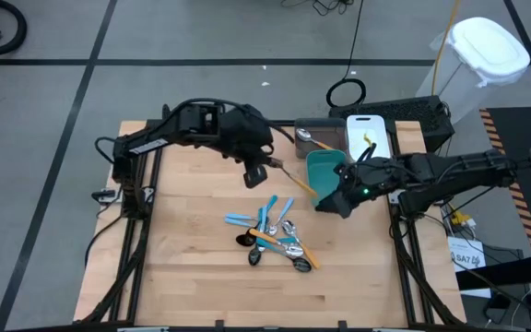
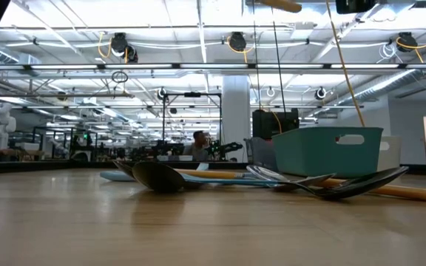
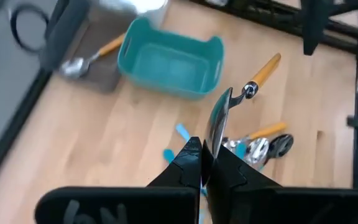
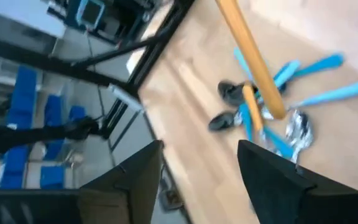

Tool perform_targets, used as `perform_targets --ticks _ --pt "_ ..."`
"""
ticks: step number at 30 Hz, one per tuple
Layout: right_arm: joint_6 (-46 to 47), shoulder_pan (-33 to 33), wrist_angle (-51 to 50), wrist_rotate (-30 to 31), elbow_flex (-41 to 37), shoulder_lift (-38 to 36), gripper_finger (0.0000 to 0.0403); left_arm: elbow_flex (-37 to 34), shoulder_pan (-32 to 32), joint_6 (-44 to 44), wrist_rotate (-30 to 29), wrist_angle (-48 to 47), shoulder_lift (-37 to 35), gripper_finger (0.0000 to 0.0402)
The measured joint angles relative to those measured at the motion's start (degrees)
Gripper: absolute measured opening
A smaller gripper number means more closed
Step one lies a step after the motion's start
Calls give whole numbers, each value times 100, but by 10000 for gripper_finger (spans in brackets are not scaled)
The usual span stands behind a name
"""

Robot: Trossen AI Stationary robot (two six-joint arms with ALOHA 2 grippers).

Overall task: Sort silverware by color (type)
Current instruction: Put the orange spoon into the black bin

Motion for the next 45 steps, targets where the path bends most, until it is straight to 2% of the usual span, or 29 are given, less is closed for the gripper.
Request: perform_targets --ticks 4,6,15,17,21,26,31,35,45 --pt "-472 -2 -248 668 264 63 207 5 127 -730 57 -261 186 5" --pt "-912 -1 -589 1085 508 125 207 4 148 -928 55 -57 304 5" --pt "-3898 319 -2112 2790 1649 807 207 7 345 -1775 69 784 526 5" --pt "-4327 428 -2324 3283 1806 965 207 1 385 -1881 97 631 545 5" --pt "-4609 501 -2716 4078 1939 1257 205 3 472 -2100 165 663 533 5" --pt "-4837 456 -3043 4240 1942 1602 204 3 593 -2581 175 681 533 5" --pt "-4895 450 -3163 5161 1940 1926 204 3 701 -2773 221 675 533 5" --pt "-5029 439 -3097 5664 1940 2049 203 5 708 -2873 245 677 533 5" --pt "-5462 260 -2892 5769 1938 2233 203 5 641 -3072 370 677 533 5"
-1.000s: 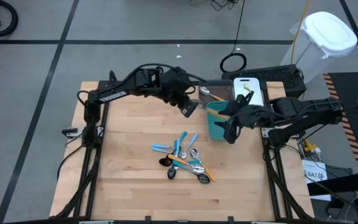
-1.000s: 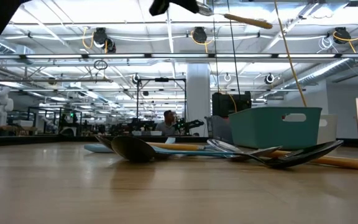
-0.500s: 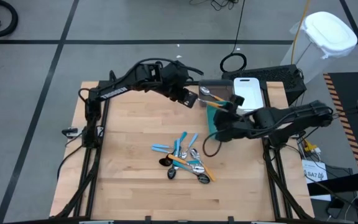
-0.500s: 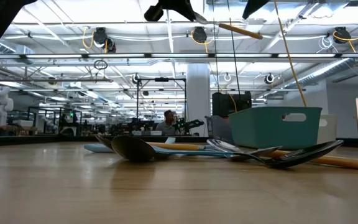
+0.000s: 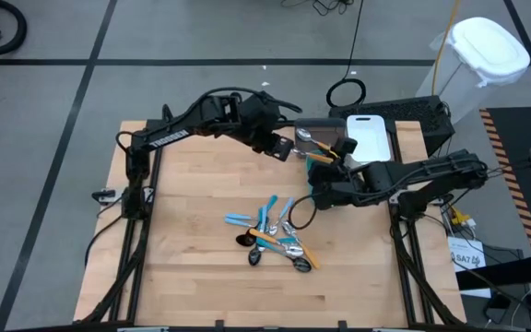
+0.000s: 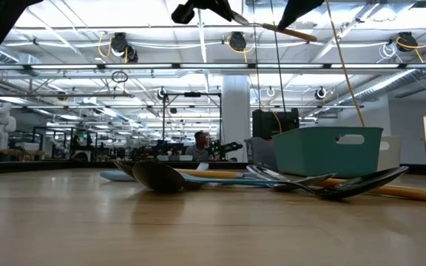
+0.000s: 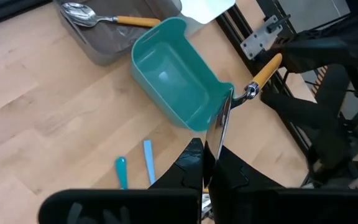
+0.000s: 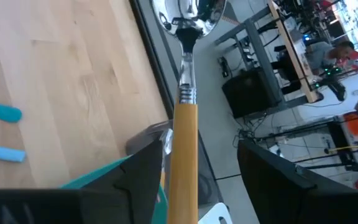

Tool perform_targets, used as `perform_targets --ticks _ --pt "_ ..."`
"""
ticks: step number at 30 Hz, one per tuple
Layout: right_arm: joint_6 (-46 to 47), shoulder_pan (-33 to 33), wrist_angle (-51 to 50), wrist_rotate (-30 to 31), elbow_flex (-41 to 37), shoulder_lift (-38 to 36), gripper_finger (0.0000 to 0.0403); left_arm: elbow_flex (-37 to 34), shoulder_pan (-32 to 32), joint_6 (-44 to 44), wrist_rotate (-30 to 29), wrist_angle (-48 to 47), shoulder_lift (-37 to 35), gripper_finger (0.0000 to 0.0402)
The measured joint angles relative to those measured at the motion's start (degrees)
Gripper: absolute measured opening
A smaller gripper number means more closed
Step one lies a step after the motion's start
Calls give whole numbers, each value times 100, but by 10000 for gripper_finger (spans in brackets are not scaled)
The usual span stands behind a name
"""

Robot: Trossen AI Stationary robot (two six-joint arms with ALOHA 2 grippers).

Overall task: Sort silverware by color (type)
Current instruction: Put the orange spoon into the black bin

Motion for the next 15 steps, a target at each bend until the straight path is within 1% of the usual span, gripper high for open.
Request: perform_targets --ticks 3,6,12,15 --pt "-167 -55 76 2 -2 40 199 0 12 -44 -2 -1 0 5" --pt "-273 -120 98 -2 -2 80 180 0 10 -41 -4 -2 0 5" --pt "-264 -183 166 -27 -4 110 107 2 10 2 -14 -1 -2 5" --pt "-249 -183 204 -170 -4 110 64 2 6 32 -2 -7 -4 5"
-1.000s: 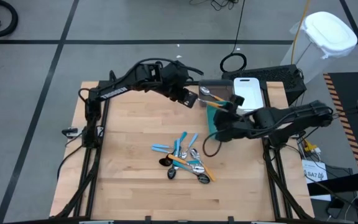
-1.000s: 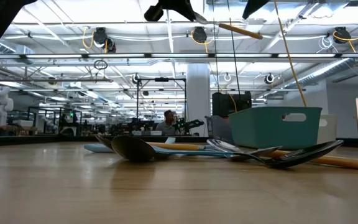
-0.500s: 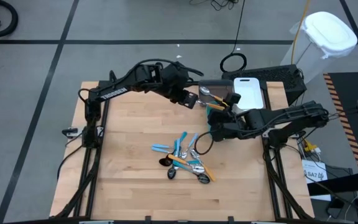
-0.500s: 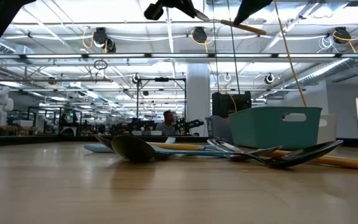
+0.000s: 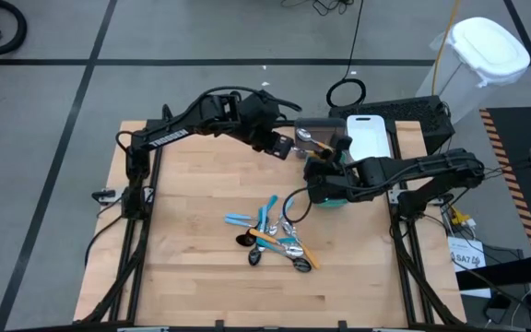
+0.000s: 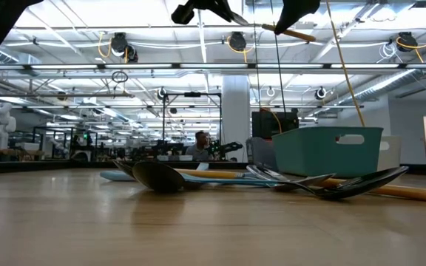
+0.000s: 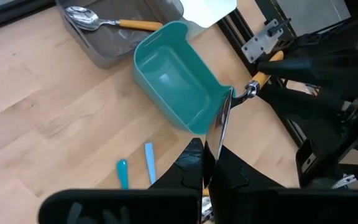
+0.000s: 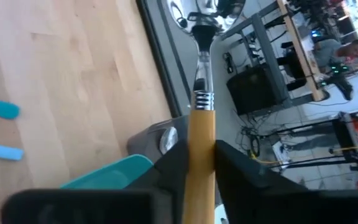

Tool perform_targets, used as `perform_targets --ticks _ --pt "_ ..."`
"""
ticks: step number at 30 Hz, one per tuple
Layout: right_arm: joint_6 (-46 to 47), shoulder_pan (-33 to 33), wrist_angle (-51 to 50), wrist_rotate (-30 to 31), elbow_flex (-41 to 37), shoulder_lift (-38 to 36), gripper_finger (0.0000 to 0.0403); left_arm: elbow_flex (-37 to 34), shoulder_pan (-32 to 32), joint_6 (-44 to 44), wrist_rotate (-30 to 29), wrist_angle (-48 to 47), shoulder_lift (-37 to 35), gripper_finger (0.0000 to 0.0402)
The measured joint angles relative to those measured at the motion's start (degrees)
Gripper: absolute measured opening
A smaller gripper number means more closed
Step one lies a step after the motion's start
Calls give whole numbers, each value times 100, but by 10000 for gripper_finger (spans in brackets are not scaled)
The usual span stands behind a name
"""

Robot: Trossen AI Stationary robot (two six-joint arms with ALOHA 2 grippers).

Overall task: Sort silverware by color (type)
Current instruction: Put the orange spoon into the black bin

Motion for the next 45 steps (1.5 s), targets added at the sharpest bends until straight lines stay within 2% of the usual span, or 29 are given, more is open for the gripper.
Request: perform_targets --ticks 3,12,16,22,32,35,40,45 --pt "24 0 20 -136 0 0 40 0 -11 51 6 -26 -3 11" --pt "304 -77 40 -302 0 -4 40 0 -53 189 -29 0 -3 96" --pt "497 -81 40 -345 0 -6 40 0 -73 287 -125 -3 -3 117" --pt "516 -85 -9 -768 0 -5 40 4 -65 484 -307 0 -3 140" --pt "411 -338 -146 -1570 0 -6 40 11 -42 896 -326 91 -156 222" --pt "254 -519 -172 -1912 0 -7 40 11 -15 1013 -510 107 -306 227" --pt "-70 -962 -219 -2448 0 -7 40 13 -10 1313 -1149 101 -617 228" --pt "-342 -1583 -276 -2979 0 -7 40 15 29 1555 -1255 -8 -776 228"
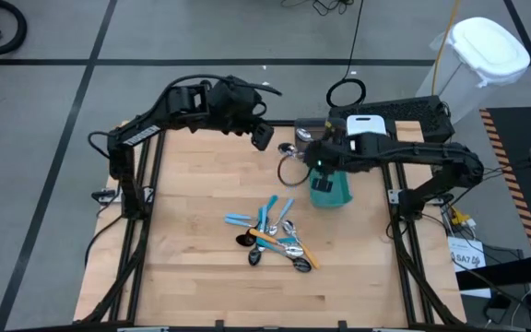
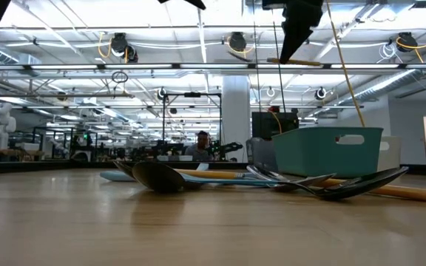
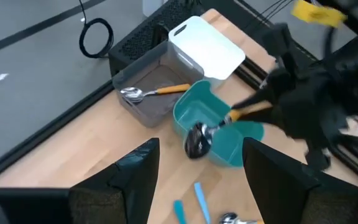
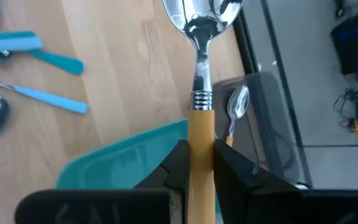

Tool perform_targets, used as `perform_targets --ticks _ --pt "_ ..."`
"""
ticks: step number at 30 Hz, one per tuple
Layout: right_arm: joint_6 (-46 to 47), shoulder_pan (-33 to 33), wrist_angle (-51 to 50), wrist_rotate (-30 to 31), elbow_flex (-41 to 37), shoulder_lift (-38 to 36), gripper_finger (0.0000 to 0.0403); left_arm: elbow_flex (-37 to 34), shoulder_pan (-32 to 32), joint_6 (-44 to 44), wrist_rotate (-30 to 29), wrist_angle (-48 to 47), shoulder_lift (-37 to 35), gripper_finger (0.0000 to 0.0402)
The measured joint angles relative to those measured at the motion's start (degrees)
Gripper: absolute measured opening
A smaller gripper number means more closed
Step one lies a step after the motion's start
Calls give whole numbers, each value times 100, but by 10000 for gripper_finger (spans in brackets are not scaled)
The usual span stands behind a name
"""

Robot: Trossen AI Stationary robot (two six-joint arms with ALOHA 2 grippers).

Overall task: Sort silverware by color (type)
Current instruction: Put the orange spoon into the black bin

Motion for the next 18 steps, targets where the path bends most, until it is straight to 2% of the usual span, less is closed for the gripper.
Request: perform_targets --ticks 9,18 --pt "-542 -1361 29 -1254 -46 -4 40 0 -16 311 -9 -186 -16 228" --pt "-732 -2351 80 -1821 -490 -4 40 -4 40 773 -308 -342 -16 228"
